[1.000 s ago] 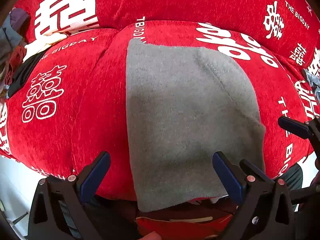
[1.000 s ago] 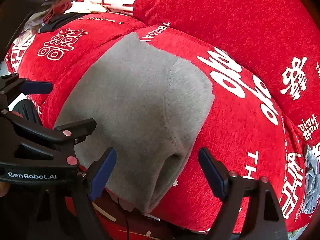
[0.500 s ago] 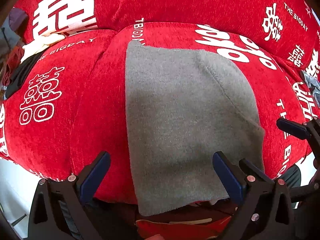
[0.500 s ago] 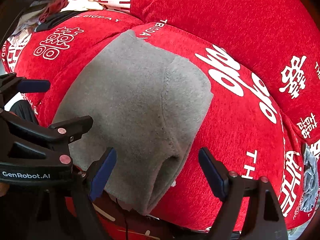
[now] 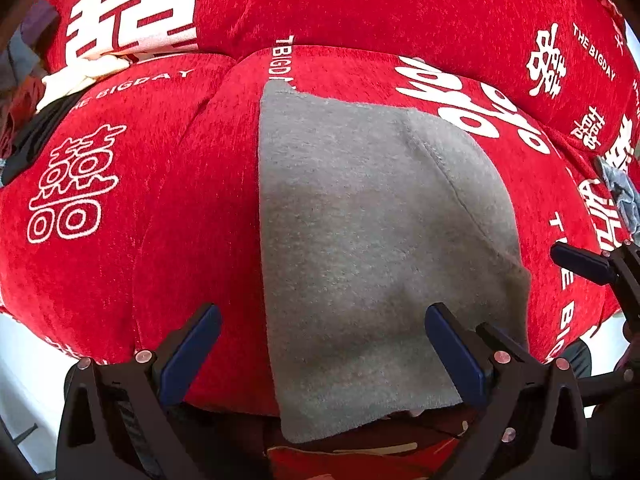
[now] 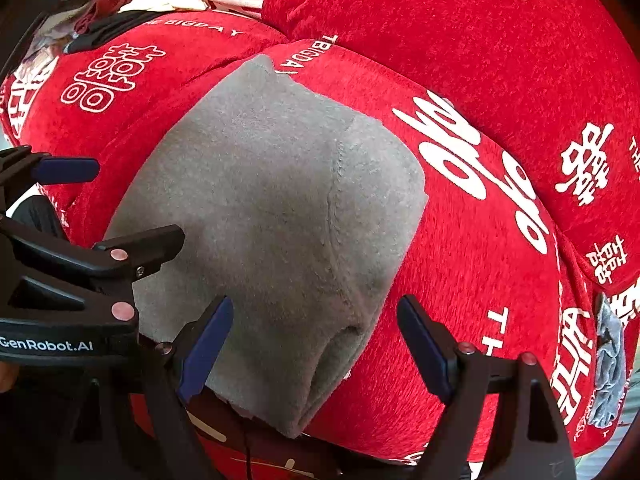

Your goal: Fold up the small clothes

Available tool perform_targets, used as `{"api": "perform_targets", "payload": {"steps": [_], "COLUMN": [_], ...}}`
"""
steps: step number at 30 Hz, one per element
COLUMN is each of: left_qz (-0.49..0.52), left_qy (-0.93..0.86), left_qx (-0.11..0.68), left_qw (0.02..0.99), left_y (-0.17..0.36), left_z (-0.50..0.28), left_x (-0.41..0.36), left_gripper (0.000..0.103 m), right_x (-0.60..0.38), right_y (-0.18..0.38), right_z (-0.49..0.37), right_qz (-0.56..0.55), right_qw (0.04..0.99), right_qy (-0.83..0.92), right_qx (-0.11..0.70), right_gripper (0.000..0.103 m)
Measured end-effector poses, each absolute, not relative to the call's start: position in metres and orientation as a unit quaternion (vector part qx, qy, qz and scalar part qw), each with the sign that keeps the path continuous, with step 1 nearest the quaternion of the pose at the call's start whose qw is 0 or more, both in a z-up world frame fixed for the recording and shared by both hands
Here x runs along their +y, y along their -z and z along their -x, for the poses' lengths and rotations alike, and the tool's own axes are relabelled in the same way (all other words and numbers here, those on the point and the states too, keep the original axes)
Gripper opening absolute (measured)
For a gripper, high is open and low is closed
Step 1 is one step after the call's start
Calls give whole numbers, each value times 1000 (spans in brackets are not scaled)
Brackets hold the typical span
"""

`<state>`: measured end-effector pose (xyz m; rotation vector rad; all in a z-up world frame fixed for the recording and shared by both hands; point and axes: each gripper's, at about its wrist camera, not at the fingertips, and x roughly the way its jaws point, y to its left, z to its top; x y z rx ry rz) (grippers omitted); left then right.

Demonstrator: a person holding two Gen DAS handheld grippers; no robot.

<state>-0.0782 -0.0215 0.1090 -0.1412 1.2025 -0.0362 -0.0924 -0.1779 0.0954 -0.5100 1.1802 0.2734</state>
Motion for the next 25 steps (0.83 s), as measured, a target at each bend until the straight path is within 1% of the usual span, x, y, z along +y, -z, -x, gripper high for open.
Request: {"api": "perform_targets", "payload": {"steps": [25], "left_qz": [110], "left_qy": [13], "left_qx": [576], "left_qw": [810], "left_y": [-88], "left_z": [74], "left_x": [6], "left_gripper": [102], "right_x": [-147], "right_y": [-84], "right_z": [84], "right_qz": [271], "right_qw": [772], "right_qy": [-133], "right_qx": [559], "right_gripper": [86]}}
